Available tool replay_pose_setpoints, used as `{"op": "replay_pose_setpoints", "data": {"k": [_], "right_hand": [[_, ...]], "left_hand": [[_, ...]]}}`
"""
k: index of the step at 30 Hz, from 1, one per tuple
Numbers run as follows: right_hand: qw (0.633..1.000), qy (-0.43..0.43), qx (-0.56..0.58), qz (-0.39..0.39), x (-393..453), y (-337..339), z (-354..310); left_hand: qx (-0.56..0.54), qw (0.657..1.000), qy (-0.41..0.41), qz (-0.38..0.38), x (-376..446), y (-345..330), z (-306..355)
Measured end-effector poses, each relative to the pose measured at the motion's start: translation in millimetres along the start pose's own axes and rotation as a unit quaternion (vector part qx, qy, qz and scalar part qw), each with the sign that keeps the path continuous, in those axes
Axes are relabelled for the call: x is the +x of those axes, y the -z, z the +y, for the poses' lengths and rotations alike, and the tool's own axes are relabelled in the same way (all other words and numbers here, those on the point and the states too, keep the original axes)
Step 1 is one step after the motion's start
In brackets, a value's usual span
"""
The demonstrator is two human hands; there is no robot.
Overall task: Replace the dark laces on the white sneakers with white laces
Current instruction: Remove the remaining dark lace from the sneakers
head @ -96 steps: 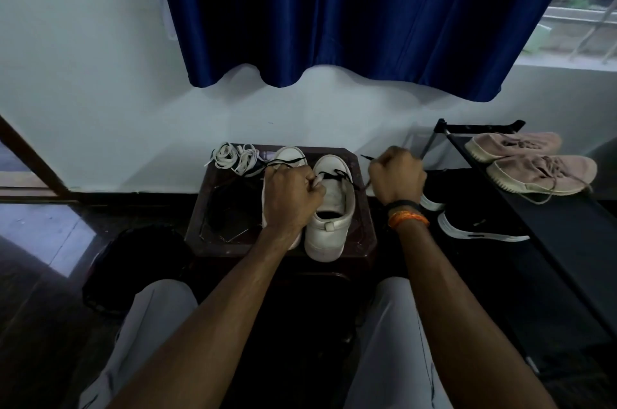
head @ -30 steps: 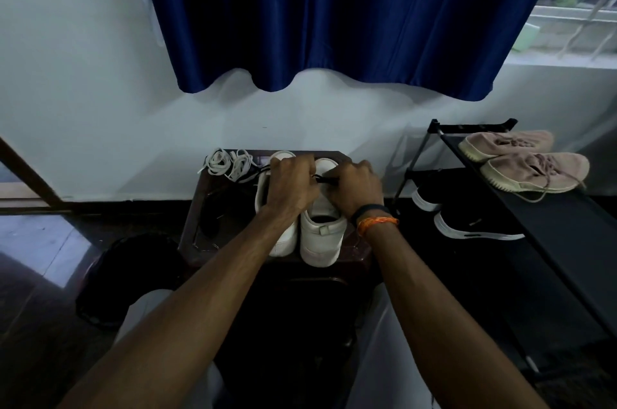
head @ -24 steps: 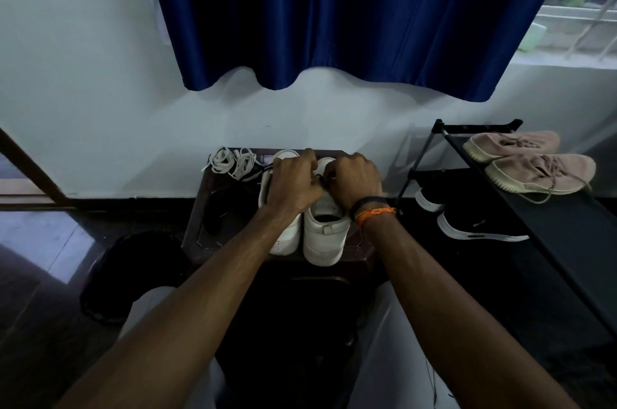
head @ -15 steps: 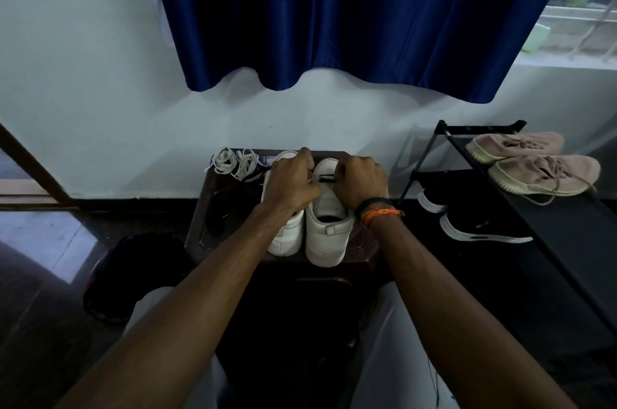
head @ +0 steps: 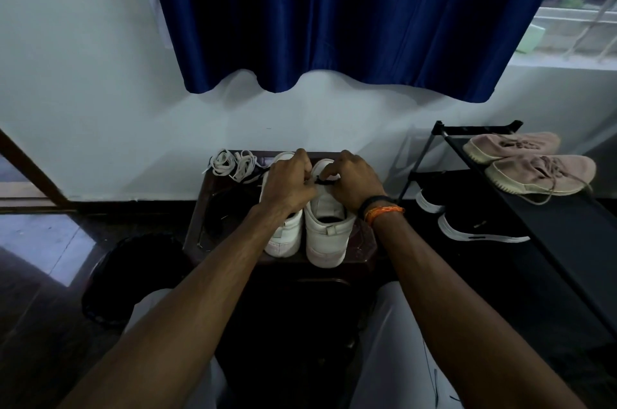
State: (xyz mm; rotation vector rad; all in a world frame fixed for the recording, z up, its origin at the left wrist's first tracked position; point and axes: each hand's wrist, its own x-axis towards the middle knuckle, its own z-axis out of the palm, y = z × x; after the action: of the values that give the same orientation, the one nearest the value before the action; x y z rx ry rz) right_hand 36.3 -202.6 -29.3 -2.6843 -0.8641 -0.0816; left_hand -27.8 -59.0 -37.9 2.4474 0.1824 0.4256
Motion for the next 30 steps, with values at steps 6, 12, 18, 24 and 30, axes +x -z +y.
{"op": "replay_pose_setpoints", "data": {"k": [6, 12, 18, 24, 30], "right_hand": [[0.999, 0.030, -0.014, 0.005, 0.5, 4.1, -6.1], [0.999, 0.028, -0.046, -0.005, 4.4, 3.7, -14.9], [0.978, -0.157, 0.077, 0.114, -1.4, 12.9, 6.2], [0.972, -0.163, 0.146, 0.084, -8.2, 17.1, 14.7], [0.998, -0.001, 0.055, 0.014, -5.9, 9.8, -10.8]], "left_hand": [[-0.039, 0.999, -0.011, 0.001, -3.5, 4.2, 5.2], [-0.038, 0.999, -0.008, 0.012, -4.3, 4.0, 5.4], [-0.011, 1.000, -0.001, 0.026, -1.3, -3.1, -2.3], [-0.012, 1.000, -0.010, 0.026, -2.0, -6.6, -2.5], [-0.038, 0.999, -0.010, 0.012, -3.7, -1.9, 1.4]]}}
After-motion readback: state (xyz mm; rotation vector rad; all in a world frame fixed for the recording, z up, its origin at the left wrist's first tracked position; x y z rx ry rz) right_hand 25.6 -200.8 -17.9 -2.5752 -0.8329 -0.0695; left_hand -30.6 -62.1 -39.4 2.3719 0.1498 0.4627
